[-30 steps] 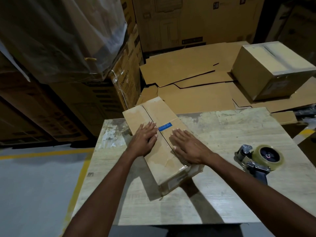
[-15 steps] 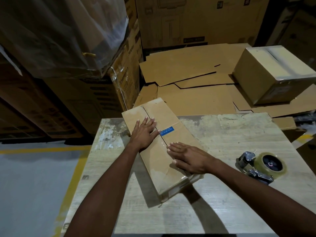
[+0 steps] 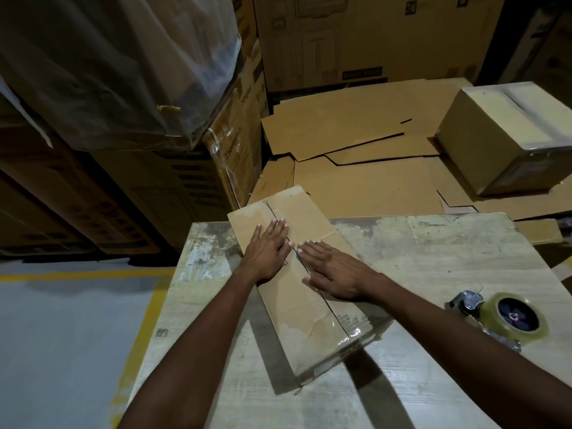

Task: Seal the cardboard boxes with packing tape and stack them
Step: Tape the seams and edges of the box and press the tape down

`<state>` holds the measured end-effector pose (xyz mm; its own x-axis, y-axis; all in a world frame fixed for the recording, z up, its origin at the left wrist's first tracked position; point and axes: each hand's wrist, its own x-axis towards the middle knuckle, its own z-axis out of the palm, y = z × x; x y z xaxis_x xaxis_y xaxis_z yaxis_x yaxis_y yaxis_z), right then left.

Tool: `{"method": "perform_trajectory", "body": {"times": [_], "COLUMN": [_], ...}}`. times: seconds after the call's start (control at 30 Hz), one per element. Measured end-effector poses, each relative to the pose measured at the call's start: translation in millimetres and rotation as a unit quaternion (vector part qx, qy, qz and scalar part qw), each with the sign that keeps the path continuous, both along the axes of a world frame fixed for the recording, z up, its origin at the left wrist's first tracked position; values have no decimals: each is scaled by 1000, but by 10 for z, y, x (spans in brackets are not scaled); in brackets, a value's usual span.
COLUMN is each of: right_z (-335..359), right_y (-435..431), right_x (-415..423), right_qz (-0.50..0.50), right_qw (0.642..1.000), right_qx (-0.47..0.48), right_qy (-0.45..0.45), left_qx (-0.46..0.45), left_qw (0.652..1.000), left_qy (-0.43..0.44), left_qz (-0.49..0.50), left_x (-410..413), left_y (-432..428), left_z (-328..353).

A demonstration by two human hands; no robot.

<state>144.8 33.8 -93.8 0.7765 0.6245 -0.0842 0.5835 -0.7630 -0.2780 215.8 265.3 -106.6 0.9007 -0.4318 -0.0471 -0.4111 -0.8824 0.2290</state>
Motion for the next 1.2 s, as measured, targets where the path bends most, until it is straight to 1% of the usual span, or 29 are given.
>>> {"method": "perform_trajectory", "body": {"times": [0.13,0.23,0.3,0.4,0.5,0.63,0.73,1.07,1.2], "right_z": [2,65,157,314,296,73,-15,-102,-114], "right_y": [53,9,-25,16,118,241,312,291,279], "right_x": [-17,-129,-154,-2,267,469,469,490,497], "right_qz": [-5,22,16,-26,-21,-41,-38,-48,-49], "right_qw": [1000,1000,1000,996,994,998,999,998,998], "right_qx": [1,-10,14,76,98,43,12,42,43], "right_qy": [10,6,-3,-25,-42,0,-4,6,7], "left_qx": [19,19,18,15,18,36,36,33,-39], "left_qw": [1000,999,999,999,999,999,999,997,993], "left_qy": [6,0,-2,-2,-9,-20,-5,-1,5], "left_qz": [20,48,50,43,31,-2,16,71,114], "left_x": [198,350,411,430,441,532,669,1167,1326], "left_y": [29,82,108,128,147,178,193,153,199], "left_z": [-8,-22,-19,-20,-3,-15,-45,-8,57]}}
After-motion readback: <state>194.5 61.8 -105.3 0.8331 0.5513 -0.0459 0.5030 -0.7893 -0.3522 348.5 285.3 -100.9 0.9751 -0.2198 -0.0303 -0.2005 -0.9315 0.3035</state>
